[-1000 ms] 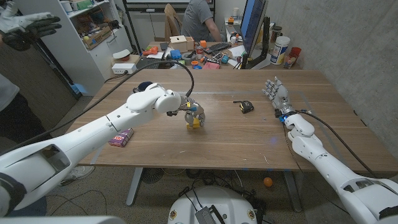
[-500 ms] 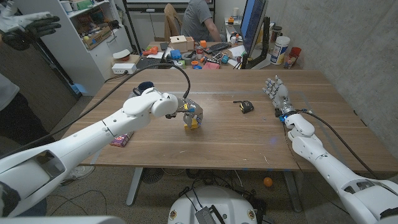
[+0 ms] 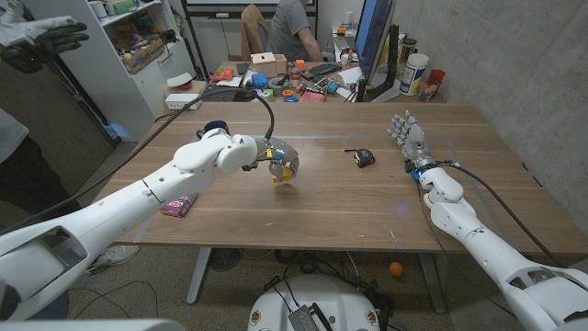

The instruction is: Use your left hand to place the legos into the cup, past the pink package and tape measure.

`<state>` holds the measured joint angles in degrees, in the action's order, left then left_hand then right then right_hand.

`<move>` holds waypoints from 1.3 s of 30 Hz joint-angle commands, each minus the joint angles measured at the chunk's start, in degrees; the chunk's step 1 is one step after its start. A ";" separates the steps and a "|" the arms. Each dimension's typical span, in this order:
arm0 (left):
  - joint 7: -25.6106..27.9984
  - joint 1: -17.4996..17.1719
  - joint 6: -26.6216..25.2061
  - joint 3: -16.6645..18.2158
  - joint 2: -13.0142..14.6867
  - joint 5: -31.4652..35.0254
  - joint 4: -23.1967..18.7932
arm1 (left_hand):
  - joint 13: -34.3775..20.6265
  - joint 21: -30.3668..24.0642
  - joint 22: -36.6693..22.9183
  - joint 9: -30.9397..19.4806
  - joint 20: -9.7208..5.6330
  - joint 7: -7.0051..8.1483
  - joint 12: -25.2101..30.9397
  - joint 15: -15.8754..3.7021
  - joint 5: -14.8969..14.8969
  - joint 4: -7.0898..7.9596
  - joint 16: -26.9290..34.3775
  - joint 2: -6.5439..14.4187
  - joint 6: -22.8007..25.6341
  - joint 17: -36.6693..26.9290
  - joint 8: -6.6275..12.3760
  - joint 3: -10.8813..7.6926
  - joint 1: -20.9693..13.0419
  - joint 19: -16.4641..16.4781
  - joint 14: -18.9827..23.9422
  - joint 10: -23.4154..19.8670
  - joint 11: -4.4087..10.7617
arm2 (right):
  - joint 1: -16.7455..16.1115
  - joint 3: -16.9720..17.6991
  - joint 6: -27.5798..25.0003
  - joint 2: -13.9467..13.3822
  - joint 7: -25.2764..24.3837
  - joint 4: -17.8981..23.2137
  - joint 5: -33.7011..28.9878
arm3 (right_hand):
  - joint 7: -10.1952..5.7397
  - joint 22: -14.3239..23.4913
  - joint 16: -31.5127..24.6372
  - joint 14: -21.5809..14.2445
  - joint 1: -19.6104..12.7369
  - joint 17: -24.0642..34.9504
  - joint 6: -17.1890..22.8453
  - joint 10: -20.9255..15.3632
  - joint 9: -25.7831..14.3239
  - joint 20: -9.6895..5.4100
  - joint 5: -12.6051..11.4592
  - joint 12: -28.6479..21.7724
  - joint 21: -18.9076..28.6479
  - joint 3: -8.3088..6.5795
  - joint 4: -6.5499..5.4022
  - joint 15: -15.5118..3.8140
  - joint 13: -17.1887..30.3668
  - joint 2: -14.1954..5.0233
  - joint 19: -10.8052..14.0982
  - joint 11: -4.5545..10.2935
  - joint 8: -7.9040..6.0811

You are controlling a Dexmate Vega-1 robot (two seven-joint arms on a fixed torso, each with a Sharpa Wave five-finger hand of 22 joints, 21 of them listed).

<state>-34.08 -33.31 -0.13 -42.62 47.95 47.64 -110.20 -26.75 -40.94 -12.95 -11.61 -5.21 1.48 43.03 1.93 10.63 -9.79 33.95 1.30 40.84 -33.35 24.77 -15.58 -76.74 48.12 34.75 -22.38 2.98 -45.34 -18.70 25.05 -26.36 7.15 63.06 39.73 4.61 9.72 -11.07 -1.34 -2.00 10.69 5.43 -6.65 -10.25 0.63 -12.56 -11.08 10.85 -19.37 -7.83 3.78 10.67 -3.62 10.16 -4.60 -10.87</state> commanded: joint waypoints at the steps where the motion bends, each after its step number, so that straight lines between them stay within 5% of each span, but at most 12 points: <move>1: 3.37 -1.25 -1.56 2.82 1.46 0.04 -2.25 | -0.28 -0.62 -0.18 -0.18 -7.19 -3.27 0.35 -13.52 0.42 0.26 -0.14 4.59 4.08 -0.39 0.02 -0.13 -5.15 1.00 6.13 -0.59 -0.39 | -0.51 -0.30 -0.32 -0.27 -1.14 1.22 -0.78 | -0.23 0.28 -0.16 -0.25 0.09 -0.05 0.15 -0.31 -0.17 0.43 -0.21 -0.16 0.46 0.36 0.17 0.41 0.16 0.36 0.20 -0.02 0.04; 39: 14.02 -6.02 -7.52 10.22 4.50 0.62 -6.85 | -1.07 -3.24 -0.17 -0.61 -7.42 -2.74 1.33 -13.83 0.73 0.05 0.26 5.14 6.95 -1.77 -0.59 0.15 -7.82 0.23 7.50 -1.42 -0.09 | -0.80 -0.61 -0.35 -1.18 -2.62 2.99 -2.26 | -0.22 0.28 -0.01 -0.10 0.26 -0.02 0.02 -0.13 -0.16 0.29 -0.34 -0.04 0.38 0.92 0.16 0.37 0.16 0.69 -0.02 0.10 0.06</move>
<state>-23.66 -37.72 -5.90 -34.66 51.88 48.47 -116.19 -27.57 -43.71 -12.92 -11.88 -5.44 1.46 43.93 2.53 10.89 -9.73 33.79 0.32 44.67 -34.88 23.87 -15.46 -77.73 47.89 35.99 -23.22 2.97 -46.01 -19.35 24.51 -27.30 4.77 65.74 37.72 4.61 9.71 -11.07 -1.34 -1.77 10.69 5.42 -6.65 -10.25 0.62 -12.56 -11.08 10.86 -18.65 -7.60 3.77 10.67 -3.40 10.18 -4.60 -10.87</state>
